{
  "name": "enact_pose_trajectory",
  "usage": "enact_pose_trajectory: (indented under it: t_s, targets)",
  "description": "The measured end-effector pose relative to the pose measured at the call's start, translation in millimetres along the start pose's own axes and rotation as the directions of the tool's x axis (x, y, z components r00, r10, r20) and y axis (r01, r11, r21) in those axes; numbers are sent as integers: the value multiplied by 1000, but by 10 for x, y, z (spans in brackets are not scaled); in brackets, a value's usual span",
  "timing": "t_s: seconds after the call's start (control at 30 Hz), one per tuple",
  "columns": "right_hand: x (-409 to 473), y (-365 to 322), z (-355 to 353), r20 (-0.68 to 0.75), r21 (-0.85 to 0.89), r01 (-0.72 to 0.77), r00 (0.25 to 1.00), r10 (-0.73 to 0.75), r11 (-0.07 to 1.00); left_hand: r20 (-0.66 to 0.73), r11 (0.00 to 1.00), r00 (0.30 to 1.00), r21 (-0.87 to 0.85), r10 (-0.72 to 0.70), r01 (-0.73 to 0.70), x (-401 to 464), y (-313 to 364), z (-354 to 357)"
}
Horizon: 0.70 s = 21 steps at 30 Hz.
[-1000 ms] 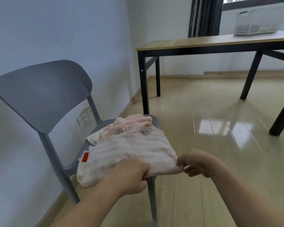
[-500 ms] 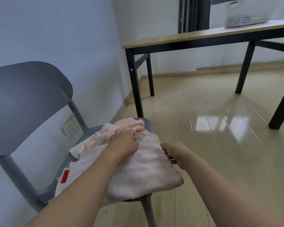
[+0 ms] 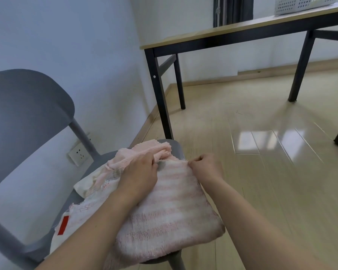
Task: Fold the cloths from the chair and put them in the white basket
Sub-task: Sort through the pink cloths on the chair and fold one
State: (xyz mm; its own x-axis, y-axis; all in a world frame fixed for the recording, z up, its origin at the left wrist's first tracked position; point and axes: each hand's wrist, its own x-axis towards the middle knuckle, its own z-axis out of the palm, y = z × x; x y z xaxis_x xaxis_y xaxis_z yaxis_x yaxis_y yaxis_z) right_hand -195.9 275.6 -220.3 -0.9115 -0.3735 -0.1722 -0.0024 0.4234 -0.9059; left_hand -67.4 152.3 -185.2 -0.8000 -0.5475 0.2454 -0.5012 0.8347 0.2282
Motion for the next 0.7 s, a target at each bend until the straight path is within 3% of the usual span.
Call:
enact_pose_trajectory:
  t_s: [0.2, 0.37, 0.47, 0.63, 0.7]
  targets:
    - [-48, 5, 144, 24, 33, -9, 1000, 8, 999, -25, 975, 999, 219, 39, -33, -2, 9, -6]
    - [4, -11, 170, 85, -32, -52, 995, 54, 998, 133, 979, 981, 164, -144, 121, -121, -272, -342]
    - [-20, -1, 132, 107, -98, -52, 992, 62, 994, 289, 968, 924, 57, -249, 243, -329, -575, -512]
    - [-123, -66, 97, 189, -72, -93, 976, 105, 993, 126, 949, 958, -154, -256, 274, -429, -877, -492]
    - [-203, -108, 56, 209, -46, -132, 968, 139, 990, 133, 913, 947, -259, -291, 317, -438, -966, -482]
